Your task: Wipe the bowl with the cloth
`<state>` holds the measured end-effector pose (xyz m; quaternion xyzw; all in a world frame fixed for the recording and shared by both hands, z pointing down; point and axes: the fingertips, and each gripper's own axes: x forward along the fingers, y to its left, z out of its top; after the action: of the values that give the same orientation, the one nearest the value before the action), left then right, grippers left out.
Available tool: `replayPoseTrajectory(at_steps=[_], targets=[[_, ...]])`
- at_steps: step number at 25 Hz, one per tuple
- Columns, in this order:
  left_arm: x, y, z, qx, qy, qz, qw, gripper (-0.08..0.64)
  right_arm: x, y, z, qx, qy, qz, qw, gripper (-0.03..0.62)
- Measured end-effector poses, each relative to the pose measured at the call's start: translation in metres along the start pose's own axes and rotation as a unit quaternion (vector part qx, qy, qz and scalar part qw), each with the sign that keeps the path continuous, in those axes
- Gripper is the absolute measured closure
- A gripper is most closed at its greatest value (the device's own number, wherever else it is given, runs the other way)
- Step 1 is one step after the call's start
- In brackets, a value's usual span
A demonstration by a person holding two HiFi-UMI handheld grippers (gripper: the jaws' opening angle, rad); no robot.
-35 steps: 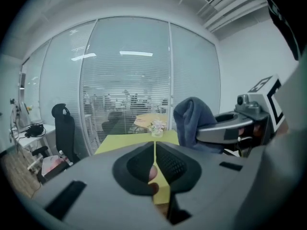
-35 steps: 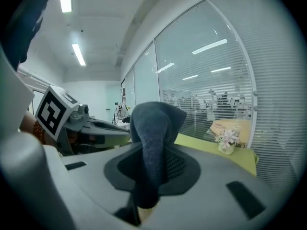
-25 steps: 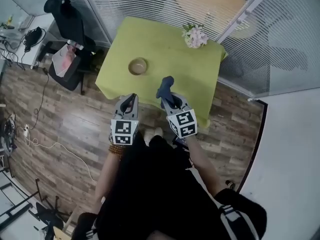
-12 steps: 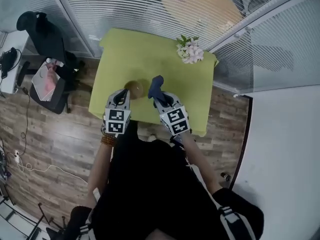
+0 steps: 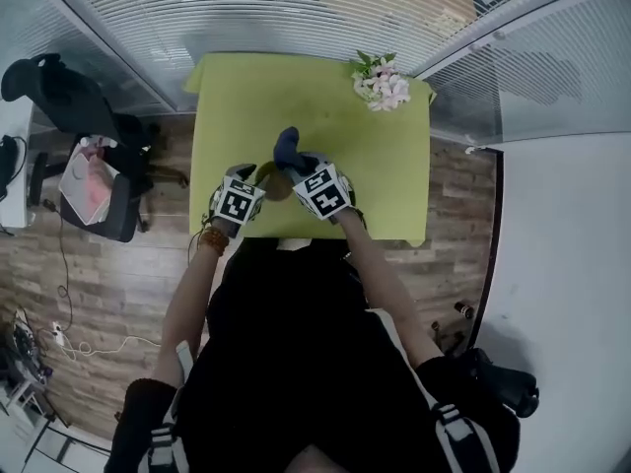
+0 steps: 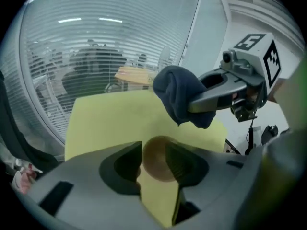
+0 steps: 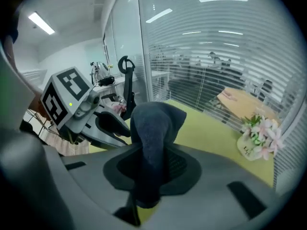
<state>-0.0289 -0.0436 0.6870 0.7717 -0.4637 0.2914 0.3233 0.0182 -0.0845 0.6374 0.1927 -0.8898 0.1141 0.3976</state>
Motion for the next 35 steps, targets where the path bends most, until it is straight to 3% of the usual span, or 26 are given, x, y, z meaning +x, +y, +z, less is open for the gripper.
replayPoseTrajectory(at_steps=[4,8,16,22,26,29,35], targets=[[0.022,0.006,-0.030,-0.025,0.040,-0.004,0.9989,0.400,0.026,0.002,-0.033,-0.014,0.062,0.020,0.998,0.511],[0.029,0.012,-0.048,-0.053,0.055,-0.005,0.9970,0.397,0.047,0.008,-0.058,-0.038,0.108,0.035,0.993,0.496],[0.044,0.015,-0.059,-0.081,0.073,-0.027,0.9937,0.397,0.058,0.014,-0.079,-0.082,0.138,0.064,0.985,0.356],[0.059,0.014,-0.068,-0.084,0.089,-0.027,0.9921,0.399,0.048,0.016,-0.051,-0.097,0.082,0.082,0.988,0.354],[0.066,0.005,-0.069,-0.070,0.096,-0.033,0.9923,0.399,0.075,0.014,-0.061,-0.143,0.111,0.078,0.980,0.354],[0.068,-0.002,-0.082,-0.050,0.124,-0.036,0.9904,0.399,0.097,0.012,-0.077,-0.180,0.144,0.067,0.971,0.357],[0.073,-0.001,-0.086,-0.044,0.133,-0.038,0.9895,0.399,0.122,0.016,-0.094,-0.180,0.178,0.065,0.965,0.396]])
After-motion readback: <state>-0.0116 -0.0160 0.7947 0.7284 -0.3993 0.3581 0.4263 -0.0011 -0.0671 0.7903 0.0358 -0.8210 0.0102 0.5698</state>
